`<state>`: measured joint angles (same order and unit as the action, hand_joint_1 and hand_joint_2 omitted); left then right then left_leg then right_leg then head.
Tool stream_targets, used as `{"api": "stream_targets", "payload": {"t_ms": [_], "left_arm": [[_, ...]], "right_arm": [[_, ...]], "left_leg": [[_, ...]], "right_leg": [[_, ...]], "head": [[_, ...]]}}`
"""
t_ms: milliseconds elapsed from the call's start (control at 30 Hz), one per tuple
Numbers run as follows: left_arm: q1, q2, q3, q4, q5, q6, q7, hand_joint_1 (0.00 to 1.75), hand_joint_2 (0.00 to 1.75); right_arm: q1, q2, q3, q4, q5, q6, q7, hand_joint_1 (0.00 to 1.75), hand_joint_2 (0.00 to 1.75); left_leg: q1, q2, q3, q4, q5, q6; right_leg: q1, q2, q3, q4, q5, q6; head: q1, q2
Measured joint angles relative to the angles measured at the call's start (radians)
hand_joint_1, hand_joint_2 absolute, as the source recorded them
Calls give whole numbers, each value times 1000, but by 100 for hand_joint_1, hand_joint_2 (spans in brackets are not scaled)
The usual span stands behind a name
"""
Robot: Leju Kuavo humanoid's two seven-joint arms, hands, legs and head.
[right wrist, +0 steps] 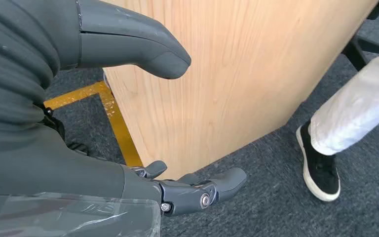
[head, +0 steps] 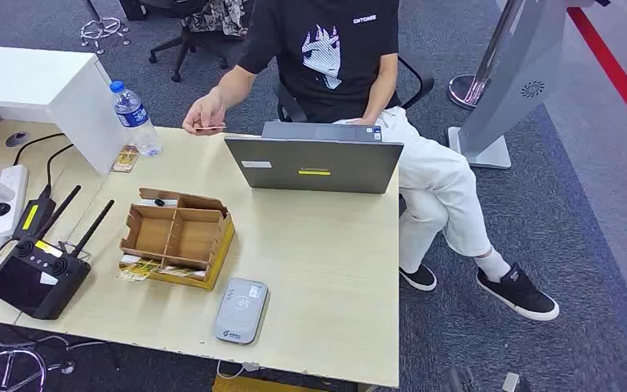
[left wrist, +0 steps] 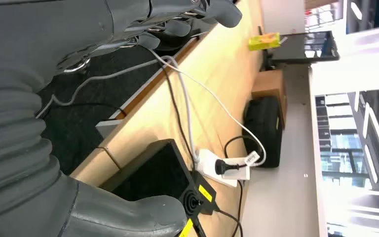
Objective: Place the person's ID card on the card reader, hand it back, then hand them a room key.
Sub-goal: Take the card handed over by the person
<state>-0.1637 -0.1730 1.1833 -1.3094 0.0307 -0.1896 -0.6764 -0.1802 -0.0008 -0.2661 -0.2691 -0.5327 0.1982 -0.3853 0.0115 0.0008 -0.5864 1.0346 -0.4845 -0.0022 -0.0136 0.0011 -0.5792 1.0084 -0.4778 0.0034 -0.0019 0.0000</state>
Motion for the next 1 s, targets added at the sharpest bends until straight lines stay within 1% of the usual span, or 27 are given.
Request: {"api": "stream_targets", "payload": {"t_ms": [67,167,267,467,733,1000], "left_arm": [[2,-1,-20,-17,-29,15,1,0,175],[4,1,-80,-58,-117,56,8,0,175],[1,17,-143,-79,-201,91,26,0,175],[-27,75,-282,-84,-357,150,74,0,175],[-104,152,-467,-69,-550,208,143,0,175],[-186,218,-658,-31,-735,266,220,0,175]], "right_arm": [[0,0,-4,-1,6,0,-2,0,175],[-2,1,-16,-3,20,-2,-4,0,175],[-5,1,-26,-4,36,-3,-4,0,175],[-13,4,-47,-4,69,-6,-3,0,175],[-22,9,-72,-4,109,-3,9,0,175],[-29,14,-94,-4,154,0,22,0,175]], "left_leg": [[0,0,0,0,0,0],[0,0,0,0,0,0],[0,0,0,0,1,-1],[0,0,0,0,1,0],[0,0,0,1,2,-1],[0,0,0,1,2,-1]], "right_leg": [[0,0,0,0,0,0],[0,0,0,0,0,0],[0,0,0,0,0,0],[0,0,0,0,1,0],[0,1,0,0,1,1],[0,1,0,0,2,0]], "head": [[0,0],[0,0],[0,0],[0,0],[0,0],[0,0]]}}
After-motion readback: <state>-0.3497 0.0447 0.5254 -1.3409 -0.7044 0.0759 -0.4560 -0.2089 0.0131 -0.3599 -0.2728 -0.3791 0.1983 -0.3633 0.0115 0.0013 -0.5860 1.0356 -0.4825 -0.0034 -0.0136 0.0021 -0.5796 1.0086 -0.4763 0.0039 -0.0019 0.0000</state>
